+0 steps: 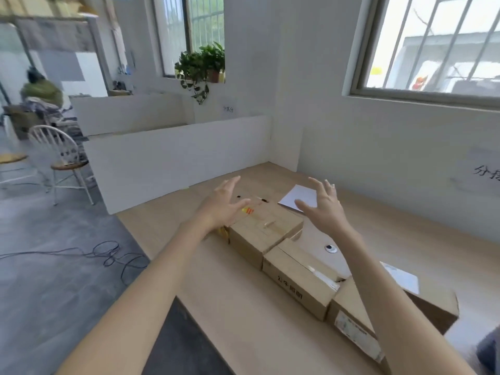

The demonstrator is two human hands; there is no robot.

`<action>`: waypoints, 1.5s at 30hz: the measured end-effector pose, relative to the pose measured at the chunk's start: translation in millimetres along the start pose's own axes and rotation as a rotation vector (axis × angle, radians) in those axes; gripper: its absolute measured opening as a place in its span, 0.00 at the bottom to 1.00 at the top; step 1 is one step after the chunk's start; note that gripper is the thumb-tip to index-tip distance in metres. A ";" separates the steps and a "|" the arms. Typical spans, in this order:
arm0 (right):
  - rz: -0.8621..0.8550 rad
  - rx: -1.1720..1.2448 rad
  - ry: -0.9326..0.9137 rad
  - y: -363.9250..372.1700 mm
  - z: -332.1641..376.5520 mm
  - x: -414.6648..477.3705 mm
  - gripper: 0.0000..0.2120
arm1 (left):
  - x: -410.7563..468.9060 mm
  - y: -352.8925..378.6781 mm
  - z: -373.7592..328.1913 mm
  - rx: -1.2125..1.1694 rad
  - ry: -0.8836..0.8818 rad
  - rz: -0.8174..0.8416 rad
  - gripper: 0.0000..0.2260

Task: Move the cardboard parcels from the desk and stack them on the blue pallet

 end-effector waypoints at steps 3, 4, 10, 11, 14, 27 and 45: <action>0.024 0.021 -0.038 34.3 31.9 37.1 0.33 | 22.7 -15.7 37.4 0.034 -0.033 -0.009 0.33; 0.031 0.028 -0.045 46.2 41.5 50.8 0.33 | 32.9 -21.3 49.3 0.038 -0.044 -0.008 0.33; 0.069 0.063 -0.023 122.5 83.8 138.1 0.34 | 113.6 -54.4 117.5 0.066 -0.072 0.027 0.32; 0.083 0.060 -0.014 135.6 89.4 151.6 0.34 | 127.4 -58.6 128.3 0.069 -0.079 0.036 0.32; 0.112 0.046 -0.005 171.9 104.3 189.5 0.34 | 164.9 -65.9 160.2 0.059 -0.096 0.063 0.31; 0.290 -0.167 0.137 304.7 90.3 247.7 0.37 | 269.9 7.4 274.2 0.049 -0.083 0.351 0.31; 0.527 -0.458 0.371 437.4 71.9 219.6 0.44 | 303.9 163.7 411.4 0.067 -0.046 0.890 0.51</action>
Point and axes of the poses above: each hand's wrist, its own x-axis towards the middle knuckle, its own y-axis out of the palm, z = x × y, the point moved 6 cm from there along x, towards the middle knuckle, and after that the axes turned 13 degrees about -x, right-handed, at the moved point
